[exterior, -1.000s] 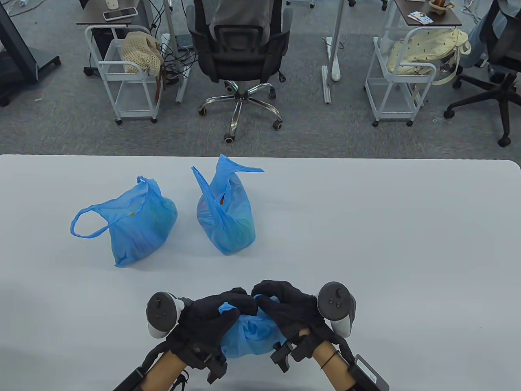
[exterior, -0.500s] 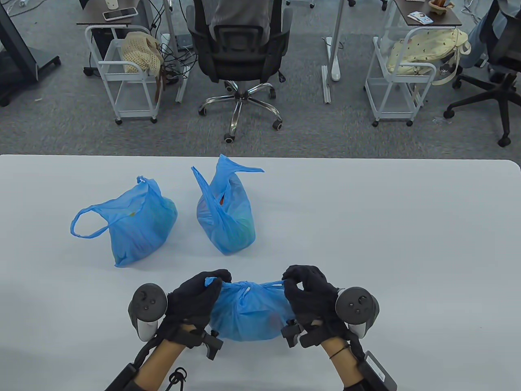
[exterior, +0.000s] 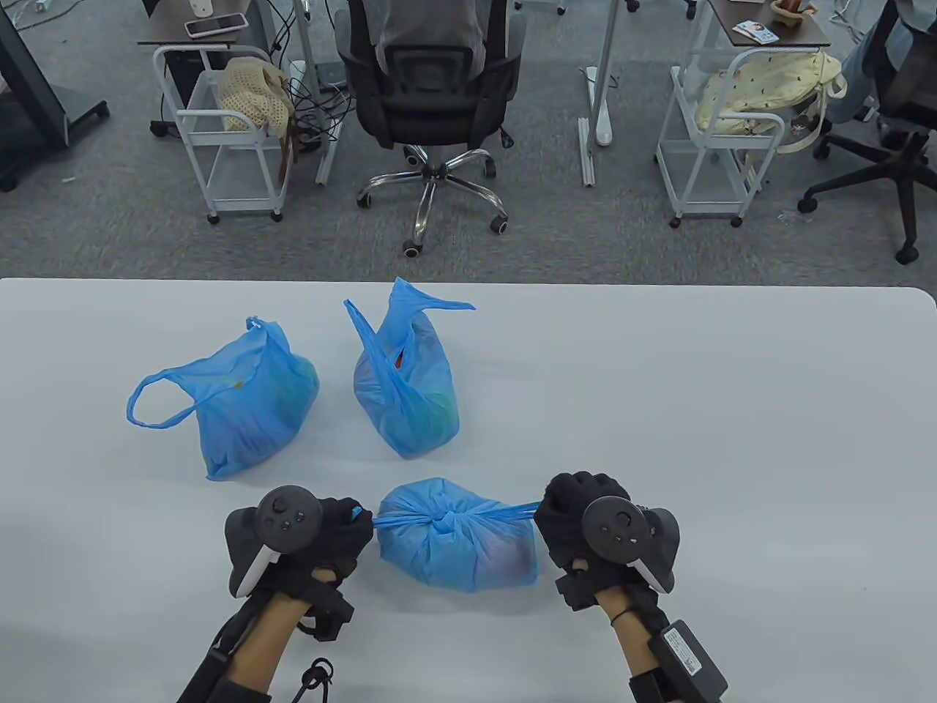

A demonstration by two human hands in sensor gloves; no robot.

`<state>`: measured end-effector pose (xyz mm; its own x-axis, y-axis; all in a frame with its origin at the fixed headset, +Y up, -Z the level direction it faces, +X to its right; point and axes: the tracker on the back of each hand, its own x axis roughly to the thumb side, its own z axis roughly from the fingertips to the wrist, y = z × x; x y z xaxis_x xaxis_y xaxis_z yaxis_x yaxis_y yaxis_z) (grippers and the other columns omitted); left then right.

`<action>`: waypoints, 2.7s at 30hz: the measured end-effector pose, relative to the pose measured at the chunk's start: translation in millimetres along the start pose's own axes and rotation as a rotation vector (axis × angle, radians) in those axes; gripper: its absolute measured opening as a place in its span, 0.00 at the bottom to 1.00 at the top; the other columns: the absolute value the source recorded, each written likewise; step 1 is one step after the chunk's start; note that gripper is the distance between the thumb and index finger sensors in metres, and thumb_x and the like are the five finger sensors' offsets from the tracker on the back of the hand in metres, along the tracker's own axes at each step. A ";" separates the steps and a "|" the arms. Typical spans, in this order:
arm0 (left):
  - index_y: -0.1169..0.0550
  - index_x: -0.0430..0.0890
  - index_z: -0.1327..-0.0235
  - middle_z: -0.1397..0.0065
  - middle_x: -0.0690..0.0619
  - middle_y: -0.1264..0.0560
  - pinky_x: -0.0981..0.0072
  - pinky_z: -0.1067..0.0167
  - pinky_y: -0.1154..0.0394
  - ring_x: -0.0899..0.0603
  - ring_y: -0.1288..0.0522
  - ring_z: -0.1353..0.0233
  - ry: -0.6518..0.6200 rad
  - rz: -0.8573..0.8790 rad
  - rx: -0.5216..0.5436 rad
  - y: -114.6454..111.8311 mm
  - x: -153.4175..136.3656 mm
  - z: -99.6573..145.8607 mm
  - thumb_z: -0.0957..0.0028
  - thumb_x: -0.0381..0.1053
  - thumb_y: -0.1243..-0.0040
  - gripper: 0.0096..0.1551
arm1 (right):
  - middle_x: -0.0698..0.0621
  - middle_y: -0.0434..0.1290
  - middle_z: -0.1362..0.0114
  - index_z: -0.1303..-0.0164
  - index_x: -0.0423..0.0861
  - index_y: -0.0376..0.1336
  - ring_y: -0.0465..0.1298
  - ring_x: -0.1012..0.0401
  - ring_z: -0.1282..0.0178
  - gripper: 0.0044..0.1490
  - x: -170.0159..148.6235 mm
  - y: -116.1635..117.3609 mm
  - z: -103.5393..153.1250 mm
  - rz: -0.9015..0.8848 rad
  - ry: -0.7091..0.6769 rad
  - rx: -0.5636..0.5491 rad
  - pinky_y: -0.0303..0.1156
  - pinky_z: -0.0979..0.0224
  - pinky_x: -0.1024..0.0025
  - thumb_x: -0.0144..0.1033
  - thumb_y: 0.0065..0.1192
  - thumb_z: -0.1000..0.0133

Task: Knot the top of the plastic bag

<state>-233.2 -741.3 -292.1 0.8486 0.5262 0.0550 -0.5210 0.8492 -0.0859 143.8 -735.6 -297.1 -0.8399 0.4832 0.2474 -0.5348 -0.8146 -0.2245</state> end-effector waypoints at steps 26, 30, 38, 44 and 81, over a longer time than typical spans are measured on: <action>0.12 0.53 0.54 0.53 0.53 0.10 0.35 0.29 0.34 0.41 0.18 0.34 -0.343 0.307 -0.025 -8.3 27.3 9.5 0.45 0.58 0.42 0.18 | 0.40 0.64 0.22 0.22 0.45 0.53 0.62 0.36 0.21 0.43 58.9 43.6 17.8 -0.152 -0.186 0.342 0.52 0.32 0.28 0.49 0.62 0.44; 0.12 0.53 0.54 0.53 0.53 0.10 0.35 0.29 0.34 0.41 0.18 0.34 -0.338 0.305 -0.022 -7.9 26.7 9.1 0.45 0.58 0.42 0.19 | 0.41 0.68 0.25 0.25 0.45 0.58 0.66 0.36 0.25 0.39 53.2 41.4 14.4 -0.160 -0.158 0.323 0.53 0.32 0.27 0.43 0.67 0.45; 0.12 0.53 0.53 0.52 0.52 0.10 0.35 0.30 0.33 0.41 0.18 0.34 -0.319 0.307 -0.004 -6.3 23.8 8.1 0.45 0.57 0.43 0.19 | 0.42 0.77 0.39 0.39 0.43 0.69 0.77 0.42 0.38 0.27 65.7 43.1 17.6 0.029 -0.291 0.156 0.62 0.36 0.31 0.37 0.69 0.48; 0.12 0.52 0.53 0.53 0.52 0.10 0.35 0.30 0.33 0.40 0.18 0.35 -0.275 0.351 0.021 -3.0 11.2 3.4 0.45 0.57 0.43 0.20 | 0.42 0.77 0.43 0.42 0.42 0.70 0.78 0.44 0.41 0.24 67.4 46.3 18.3 0.002 -0.377 0.168 0.63 0.36 0.31 0.36 0.66 0.46; 0.15 0.52 0.44 0.45 0.51 0.11 0.37 0.31 0.33 0.38 0.18 0.36 -0.210 0.102 0.138 6.2 -7.6 -4.4 0.45 0.65 0.52 0.30 | 0.40 0.80 0.50 0.44 0.39 0.72 0.81 0.45 0.51 0.24 -79.7 -54.3 -79.2 0.099 0.507 -0.466 0.71 0.47 0.39 0.37 0.71 0.47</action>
<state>-242.4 -740.2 -297.4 0.7612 0.5945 0.2593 -0.6224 0.7820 0.0341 232.3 -704.5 -379.3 -0.7657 0.5965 -0.2407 -0.3423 -0.6947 -0.6327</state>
